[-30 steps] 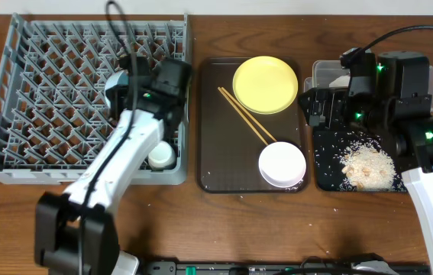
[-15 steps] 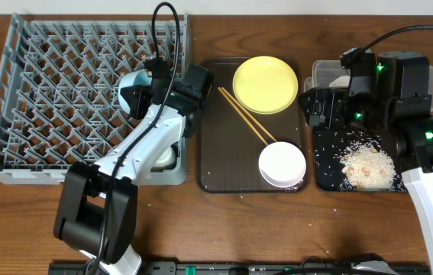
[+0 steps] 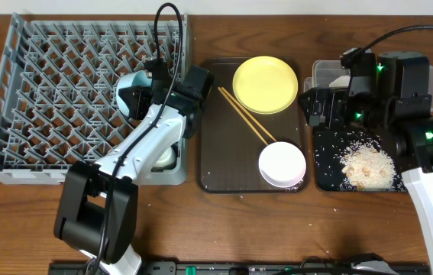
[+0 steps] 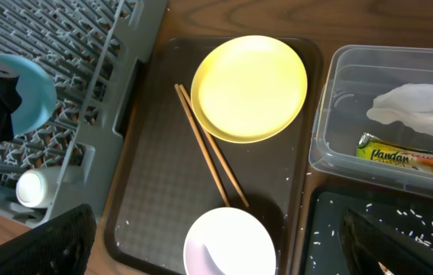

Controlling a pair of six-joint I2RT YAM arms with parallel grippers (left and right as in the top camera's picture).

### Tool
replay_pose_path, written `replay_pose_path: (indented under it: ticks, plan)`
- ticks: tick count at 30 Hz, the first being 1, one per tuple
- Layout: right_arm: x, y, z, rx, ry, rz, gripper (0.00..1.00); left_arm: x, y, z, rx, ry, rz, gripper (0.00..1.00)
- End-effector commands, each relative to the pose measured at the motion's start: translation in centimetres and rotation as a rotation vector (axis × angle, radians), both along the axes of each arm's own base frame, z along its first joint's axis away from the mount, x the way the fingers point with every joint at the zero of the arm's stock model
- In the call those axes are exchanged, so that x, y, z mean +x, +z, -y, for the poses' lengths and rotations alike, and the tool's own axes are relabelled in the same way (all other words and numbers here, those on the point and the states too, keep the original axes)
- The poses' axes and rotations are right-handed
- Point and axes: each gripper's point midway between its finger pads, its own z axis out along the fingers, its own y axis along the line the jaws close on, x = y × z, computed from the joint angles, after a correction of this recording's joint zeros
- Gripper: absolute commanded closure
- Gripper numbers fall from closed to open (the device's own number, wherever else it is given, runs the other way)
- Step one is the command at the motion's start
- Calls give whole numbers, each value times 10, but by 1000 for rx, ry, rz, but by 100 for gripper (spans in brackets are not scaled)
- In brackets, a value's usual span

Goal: Sort waste into correct bins and load items into the dishwasher

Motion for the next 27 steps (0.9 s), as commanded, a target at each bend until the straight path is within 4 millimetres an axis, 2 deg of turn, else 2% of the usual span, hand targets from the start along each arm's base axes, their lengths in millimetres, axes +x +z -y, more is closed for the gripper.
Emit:
replay_pose_path:
  ticks: [1,10,14,16,19,22,27]
  plan:
    - [1,2,1,5,-10,1,1,-2,3,5,27,-5,20,92]
    - [1,2,1,5,-10,1,1,-4,-1,24,23,-56,4,92]
    - [1,2,1,5,-10,1,1,-6,-2,23,33,-58,-21,92]
    - [1,2,1,5,-10,1,1,-8,5,20,77,-48,-13,92]
    - [1,2,1,5,-10,1,1,-11,34,14,224,-5,64,93]
    - [1,2,1,5,-10,1,1,-16,53,13,324,19,113,92]
    - [1,2,1,5,-10,1,1,-16,48,14,280,19,157,92]
